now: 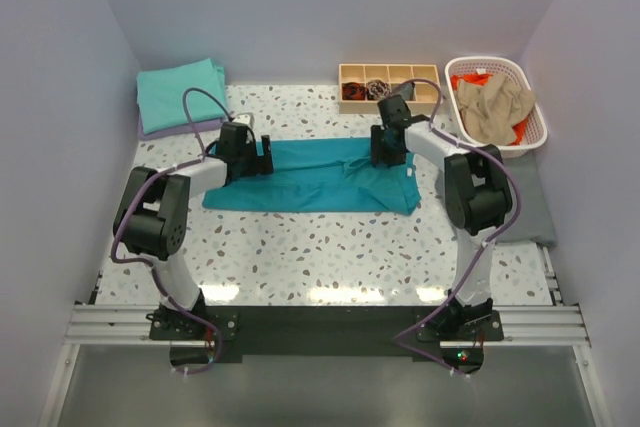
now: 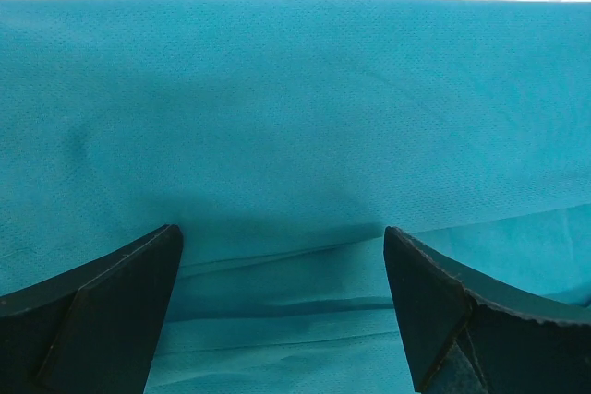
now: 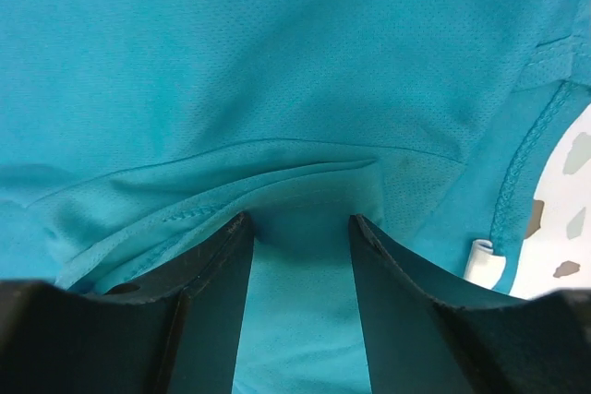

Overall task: Fold and stack the t-shirts
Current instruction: Fold the tshirt

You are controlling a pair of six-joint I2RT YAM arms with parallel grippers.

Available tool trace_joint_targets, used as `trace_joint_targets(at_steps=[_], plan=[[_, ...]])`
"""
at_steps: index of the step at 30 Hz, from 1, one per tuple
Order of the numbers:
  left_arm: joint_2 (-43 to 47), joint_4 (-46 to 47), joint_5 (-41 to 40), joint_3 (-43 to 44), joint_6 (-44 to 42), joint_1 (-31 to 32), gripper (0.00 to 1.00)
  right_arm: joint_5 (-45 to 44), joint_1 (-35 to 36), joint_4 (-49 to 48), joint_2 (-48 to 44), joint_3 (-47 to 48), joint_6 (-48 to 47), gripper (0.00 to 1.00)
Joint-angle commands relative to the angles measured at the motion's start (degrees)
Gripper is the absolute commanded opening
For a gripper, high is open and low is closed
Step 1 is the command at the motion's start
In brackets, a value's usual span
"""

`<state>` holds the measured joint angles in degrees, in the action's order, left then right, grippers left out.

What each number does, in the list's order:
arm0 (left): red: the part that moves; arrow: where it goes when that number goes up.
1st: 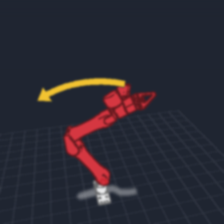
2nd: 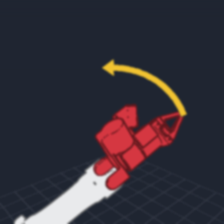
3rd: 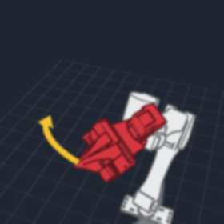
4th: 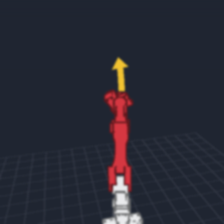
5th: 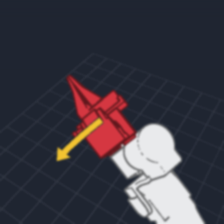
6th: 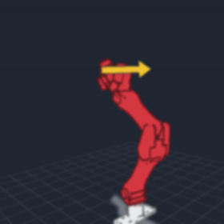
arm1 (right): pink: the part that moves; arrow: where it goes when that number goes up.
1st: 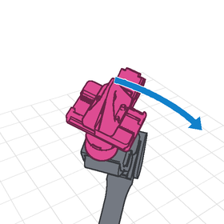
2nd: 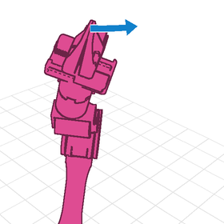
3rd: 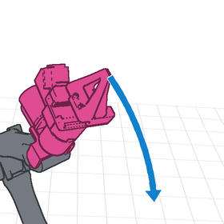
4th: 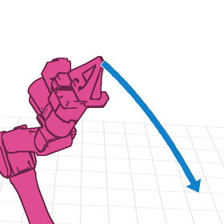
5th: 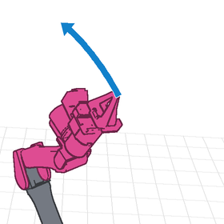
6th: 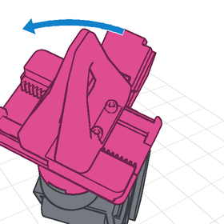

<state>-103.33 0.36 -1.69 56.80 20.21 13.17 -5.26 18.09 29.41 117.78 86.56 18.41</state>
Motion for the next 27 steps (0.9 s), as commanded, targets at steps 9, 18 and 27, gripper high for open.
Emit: trace_joint_targets(at_steps=[9, 18, 27], plan=[[2.6, -2.4, -0.9, -9.0, 6.6, 3.2, 0.95, 2.2, -0.2, 5.5, 9.6, 10.0, 1.5, 0.50], [10.5, -7.3, -0.5, -18.0, 16.1, 15.6, 0.95, 11.0, -0.2, 16.1, 21.3, 28.7, -4.0, 0.50], [22.1, -8.9, 3.1, -30.6, 26.1, 26.9, 0.96, 18.1, 0.7, 26.9, 33.0, 50.5, -7.5, 0.53]])
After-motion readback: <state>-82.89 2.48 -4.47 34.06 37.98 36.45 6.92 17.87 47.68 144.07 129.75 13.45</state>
